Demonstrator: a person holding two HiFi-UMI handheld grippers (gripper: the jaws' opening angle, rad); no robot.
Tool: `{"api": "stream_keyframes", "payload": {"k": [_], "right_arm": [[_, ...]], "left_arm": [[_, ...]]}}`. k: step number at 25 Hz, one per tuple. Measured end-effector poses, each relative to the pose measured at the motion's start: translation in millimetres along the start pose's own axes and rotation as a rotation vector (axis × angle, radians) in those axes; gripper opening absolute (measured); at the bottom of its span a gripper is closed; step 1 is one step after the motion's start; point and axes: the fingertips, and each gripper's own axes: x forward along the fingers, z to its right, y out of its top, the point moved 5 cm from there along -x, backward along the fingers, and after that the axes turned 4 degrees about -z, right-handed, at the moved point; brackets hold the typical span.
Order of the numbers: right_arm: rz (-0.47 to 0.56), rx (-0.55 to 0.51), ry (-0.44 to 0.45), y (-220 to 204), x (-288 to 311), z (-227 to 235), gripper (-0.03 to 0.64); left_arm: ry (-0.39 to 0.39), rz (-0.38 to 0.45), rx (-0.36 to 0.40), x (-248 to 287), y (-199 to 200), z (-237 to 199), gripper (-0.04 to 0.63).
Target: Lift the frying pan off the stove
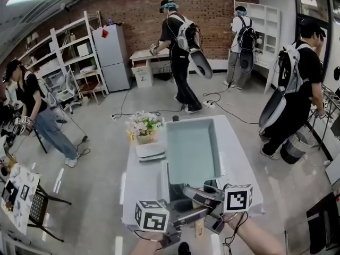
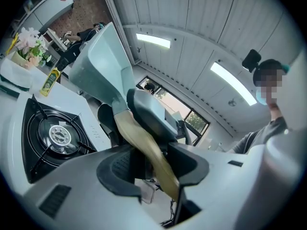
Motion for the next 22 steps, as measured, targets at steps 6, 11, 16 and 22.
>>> {"api": "stream_keyframes", "payload": {"k": [6,11,16,22], "right_arm": [[0.007,0.005,-0.005,1.8,0.7,-0.9,0.193],[-0.001,-0.007,-0.01,-0.8,-2.2,-1.2,0.193],[0.002,-0.012,-0.011,1.0,-3.4,-3.2,0.193],[-0.009,-0.007,-0.015,0.8,-6.1,-1.1,0.193]], "left_arm": [[-0.002,-0.005,0.003,-0.8,2.3,0.4,0.181],[0.002,-0.011,0.009,1.8,-0.9,1.6,0.183],[0.003,-0.015,0.012,2.1,0.7,3.8,0.183],[0.004,-0.013,0.003,4.5,0.3,4.5,0.183]]}}
